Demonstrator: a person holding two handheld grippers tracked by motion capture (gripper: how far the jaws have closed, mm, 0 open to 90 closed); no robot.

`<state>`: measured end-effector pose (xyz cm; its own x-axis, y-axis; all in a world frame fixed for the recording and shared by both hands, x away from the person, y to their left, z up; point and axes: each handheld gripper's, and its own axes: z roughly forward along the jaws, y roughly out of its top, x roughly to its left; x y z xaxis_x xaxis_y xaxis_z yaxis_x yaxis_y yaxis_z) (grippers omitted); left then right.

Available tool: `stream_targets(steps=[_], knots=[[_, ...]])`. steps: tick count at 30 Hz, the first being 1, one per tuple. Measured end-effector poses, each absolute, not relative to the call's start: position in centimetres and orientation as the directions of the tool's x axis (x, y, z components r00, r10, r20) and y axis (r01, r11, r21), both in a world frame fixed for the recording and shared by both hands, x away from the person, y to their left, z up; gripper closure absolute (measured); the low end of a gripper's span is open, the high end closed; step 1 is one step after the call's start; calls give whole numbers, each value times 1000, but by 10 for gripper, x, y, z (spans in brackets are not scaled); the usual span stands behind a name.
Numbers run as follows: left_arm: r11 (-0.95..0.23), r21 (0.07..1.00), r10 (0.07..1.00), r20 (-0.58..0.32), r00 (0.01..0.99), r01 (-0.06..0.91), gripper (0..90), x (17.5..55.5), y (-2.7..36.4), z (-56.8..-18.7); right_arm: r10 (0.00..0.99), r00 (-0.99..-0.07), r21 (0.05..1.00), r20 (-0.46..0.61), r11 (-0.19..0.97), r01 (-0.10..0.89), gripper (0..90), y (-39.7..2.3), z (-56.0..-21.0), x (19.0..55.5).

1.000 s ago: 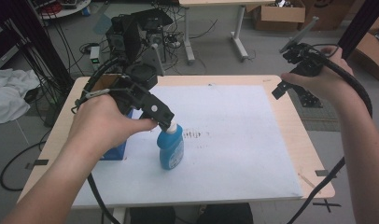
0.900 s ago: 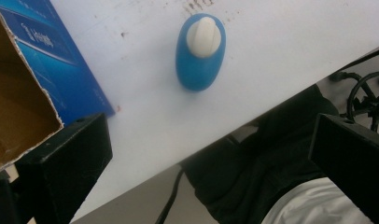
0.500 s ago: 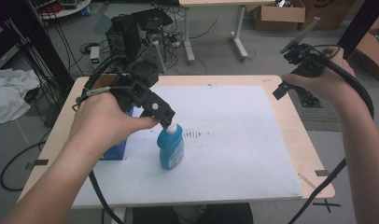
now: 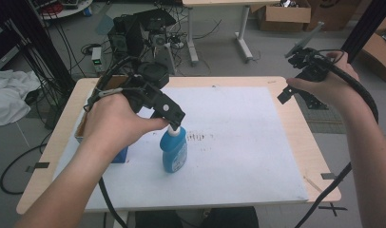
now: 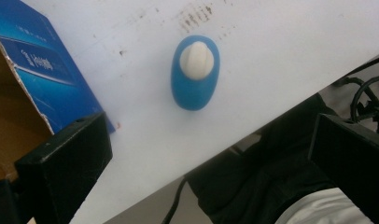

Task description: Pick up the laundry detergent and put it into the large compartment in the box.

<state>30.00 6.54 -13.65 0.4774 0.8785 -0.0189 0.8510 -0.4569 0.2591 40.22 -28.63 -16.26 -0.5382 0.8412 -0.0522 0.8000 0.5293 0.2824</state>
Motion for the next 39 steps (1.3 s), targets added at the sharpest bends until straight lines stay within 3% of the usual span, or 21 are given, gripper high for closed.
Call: stream_targets(steps=[39], knots=[[-468, 166, 882, 28, 470, 868, 1, 347, 37, -213, 840, -541, 278, -37, 529, 802, 267, -294, -182, 411]])
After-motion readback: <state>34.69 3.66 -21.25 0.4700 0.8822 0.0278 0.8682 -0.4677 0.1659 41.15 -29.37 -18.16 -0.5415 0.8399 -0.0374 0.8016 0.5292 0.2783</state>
